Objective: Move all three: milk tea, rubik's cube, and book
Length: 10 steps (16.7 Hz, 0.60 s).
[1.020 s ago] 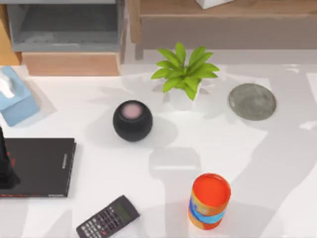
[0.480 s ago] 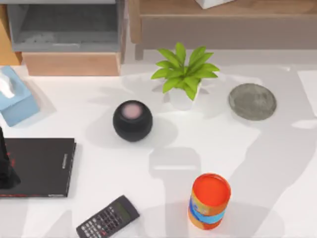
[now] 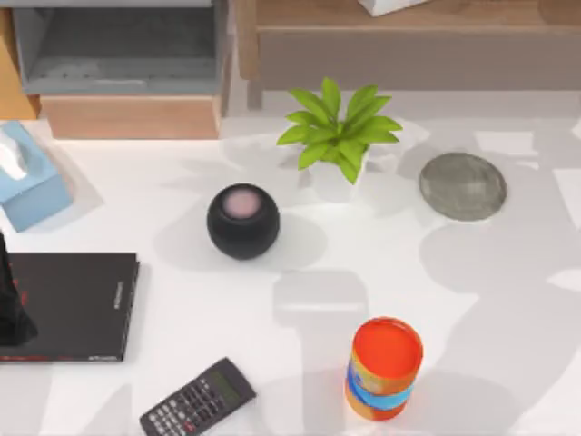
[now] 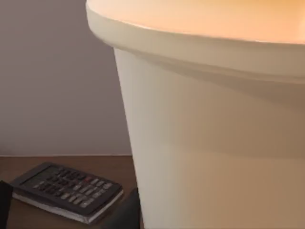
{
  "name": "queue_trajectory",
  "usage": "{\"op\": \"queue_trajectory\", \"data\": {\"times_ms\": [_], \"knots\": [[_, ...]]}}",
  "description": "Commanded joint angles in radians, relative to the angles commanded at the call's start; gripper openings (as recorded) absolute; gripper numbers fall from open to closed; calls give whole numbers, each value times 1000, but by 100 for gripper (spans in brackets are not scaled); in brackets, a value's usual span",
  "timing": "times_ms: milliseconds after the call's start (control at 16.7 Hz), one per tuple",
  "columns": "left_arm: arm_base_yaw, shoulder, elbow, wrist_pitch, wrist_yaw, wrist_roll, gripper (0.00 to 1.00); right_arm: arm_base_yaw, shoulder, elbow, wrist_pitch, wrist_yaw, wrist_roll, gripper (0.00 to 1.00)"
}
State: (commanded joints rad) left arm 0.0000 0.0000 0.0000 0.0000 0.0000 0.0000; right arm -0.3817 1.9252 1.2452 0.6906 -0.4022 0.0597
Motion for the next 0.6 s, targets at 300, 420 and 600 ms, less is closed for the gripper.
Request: {"op": "queue_trajectory", "data": {"times_ms": [300,420,600], "knots": [[0,0,0,0,0,0,100,-35,-81,-121,50,19,-45,0],[0,0,0,0,0,0,100,-36,-83,-130,53,21,-49,0],[0,0,0,0,0,0,100,-30,-78,-127,51,20,-46,0]]}}
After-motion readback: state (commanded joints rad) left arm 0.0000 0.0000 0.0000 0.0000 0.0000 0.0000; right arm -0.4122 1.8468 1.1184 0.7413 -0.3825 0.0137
